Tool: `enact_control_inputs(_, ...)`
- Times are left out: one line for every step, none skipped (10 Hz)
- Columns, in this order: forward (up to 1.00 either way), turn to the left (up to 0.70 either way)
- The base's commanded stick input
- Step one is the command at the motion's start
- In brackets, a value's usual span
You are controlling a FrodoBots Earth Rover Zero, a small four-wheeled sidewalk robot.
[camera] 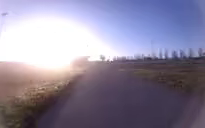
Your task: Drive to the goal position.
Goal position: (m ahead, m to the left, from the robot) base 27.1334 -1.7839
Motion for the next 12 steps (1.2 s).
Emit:
enact_control_inputs(1.0, 0.0)
enact_control_inputs(1.0, 0.0)
enact_control_inputs(1.0, 0.0)
enact_control_inputs(1.0, 0.0)
enact_control_inputs(1.0, 0.0)
enact_control_inputs(1.0, 0.0)
enact_control_inputs(1.0, 0.0)
enact_control_inputs(1.0, 0.0)
enact_control_inputs(1.0, 0.37)
enact_control_inputs(1.0, 0.19)
enact_control_inputs(1.0, 0.0)
enact_control_inputs(1.0, 0.0)
